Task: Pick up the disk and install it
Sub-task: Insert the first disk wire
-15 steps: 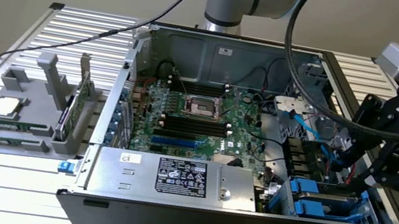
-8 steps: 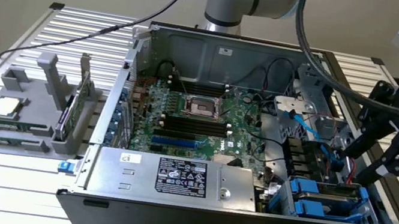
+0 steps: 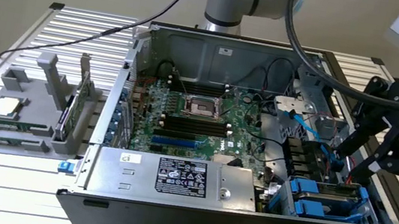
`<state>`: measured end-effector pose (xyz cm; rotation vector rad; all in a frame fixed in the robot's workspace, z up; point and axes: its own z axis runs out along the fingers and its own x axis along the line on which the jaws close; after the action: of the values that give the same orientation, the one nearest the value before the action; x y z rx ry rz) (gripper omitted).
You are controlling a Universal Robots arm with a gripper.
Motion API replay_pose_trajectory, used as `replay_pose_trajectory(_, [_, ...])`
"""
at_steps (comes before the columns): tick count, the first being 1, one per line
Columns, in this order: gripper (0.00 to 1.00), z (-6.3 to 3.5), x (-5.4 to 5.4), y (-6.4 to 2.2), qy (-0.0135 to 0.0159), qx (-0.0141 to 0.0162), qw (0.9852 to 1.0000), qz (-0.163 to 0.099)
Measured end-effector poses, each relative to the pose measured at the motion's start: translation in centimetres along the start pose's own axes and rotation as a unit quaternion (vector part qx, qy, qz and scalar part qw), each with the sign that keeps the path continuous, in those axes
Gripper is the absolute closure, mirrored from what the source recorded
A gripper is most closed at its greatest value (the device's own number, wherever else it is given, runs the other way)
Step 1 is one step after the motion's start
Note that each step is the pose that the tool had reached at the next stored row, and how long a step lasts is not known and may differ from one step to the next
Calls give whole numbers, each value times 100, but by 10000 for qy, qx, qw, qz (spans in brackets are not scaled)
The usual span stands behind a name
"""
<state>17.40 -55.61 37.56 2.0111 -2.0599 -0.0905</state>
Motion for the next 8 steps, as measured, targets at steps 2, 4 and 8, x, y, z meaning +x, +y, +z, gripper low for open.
replay_pose_trajectory(2, [51, 12, 0, 49, -5, -2, 10000, -1])
replay_pose_trajectory(4, [51, 23, 1, 100, -9, -3, 10000, -3])
replay_pose_trajectory(8, [51, 41, 1, 176, -12, 2, 10000, 1])
